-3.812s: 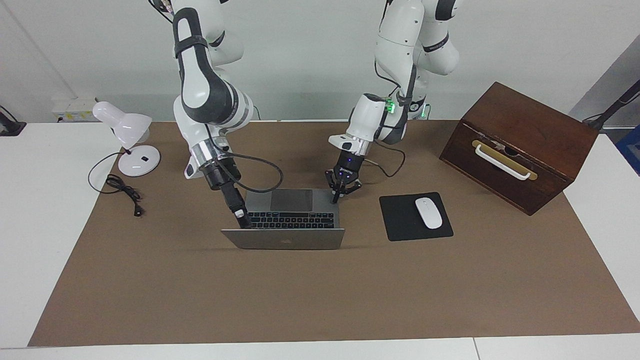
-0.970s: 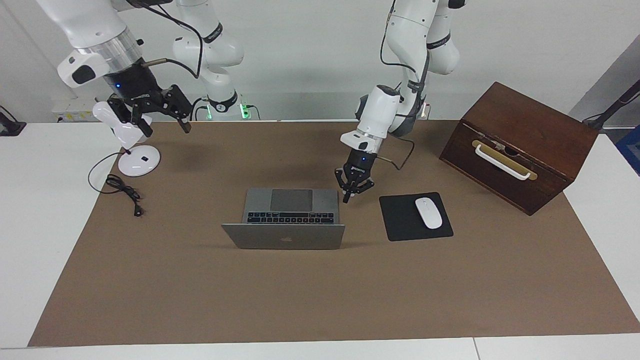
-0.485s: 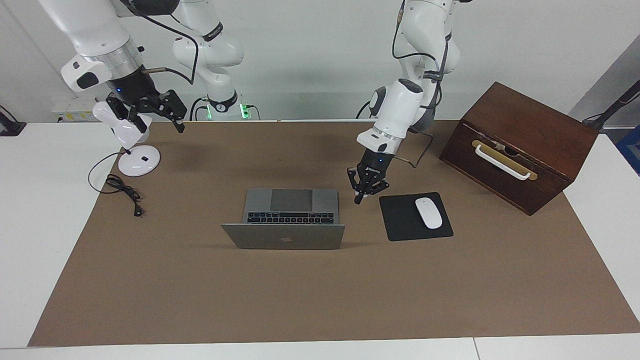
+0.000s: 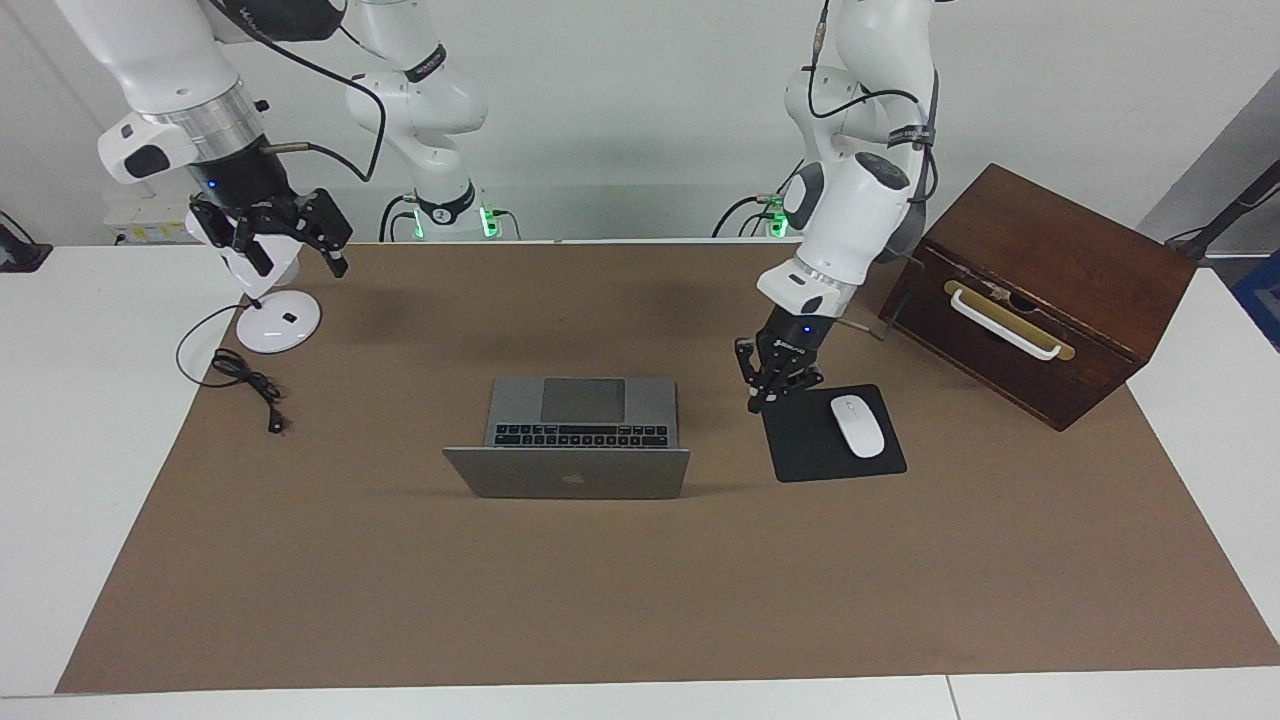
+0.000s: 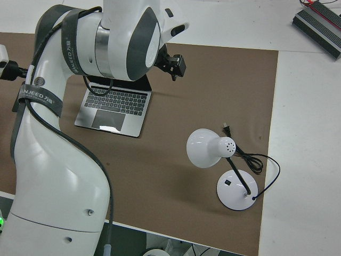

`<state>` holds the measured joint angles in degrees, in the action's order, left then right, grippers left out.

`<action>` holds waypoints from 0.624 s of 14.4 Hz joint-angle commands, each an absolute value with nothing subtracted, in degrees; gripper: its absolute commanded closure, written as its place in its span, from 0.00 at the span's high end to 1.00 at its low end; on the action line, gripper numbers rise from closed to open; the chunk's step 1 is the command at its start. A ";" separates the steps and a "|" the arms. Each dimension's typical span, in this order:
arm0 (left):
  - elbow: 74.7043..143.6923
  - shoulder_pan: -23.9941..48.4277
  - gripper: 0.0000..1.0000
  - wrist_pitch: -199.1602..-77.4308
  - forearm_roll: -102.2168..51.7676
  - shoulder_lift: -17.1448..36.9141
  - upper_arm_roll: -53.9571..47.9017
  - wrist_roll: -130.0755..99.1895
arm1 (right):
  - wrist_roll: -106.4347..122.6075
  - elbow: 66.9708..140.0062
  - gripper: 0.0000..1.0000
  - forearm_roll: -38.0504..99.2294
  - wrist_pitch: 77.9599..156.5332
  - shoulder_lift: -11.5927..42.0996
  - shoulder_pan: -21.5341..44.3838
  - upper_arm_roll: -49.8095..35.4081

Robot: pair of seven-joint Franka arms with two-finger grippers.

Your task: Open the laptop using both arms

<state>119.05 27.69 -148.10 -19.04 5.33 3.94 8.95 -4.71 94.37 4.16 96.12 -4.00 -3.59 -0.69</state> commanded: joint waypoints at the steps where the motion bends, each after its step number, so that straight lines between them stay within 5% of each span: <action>1: 115.24 25.58 0.00 -139.42 -14.08 5.10 3.60 10.89 | -2.55 95.80 1.00 -0.51 98.61 -4.83 -4.31 -1.23; 9: 110.65 19.34 0.00 -127.45 -9.58 3.43 4.13 17.84 | -0.61 100.72 1.00 -3.87 102.22 -5.97 -3.95 -1.32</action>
<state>111.26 20.70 -130.61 -10.85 5.00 4.37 16.96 -1.34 97.61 -3.62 100.40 -4.04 -3.37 -1.00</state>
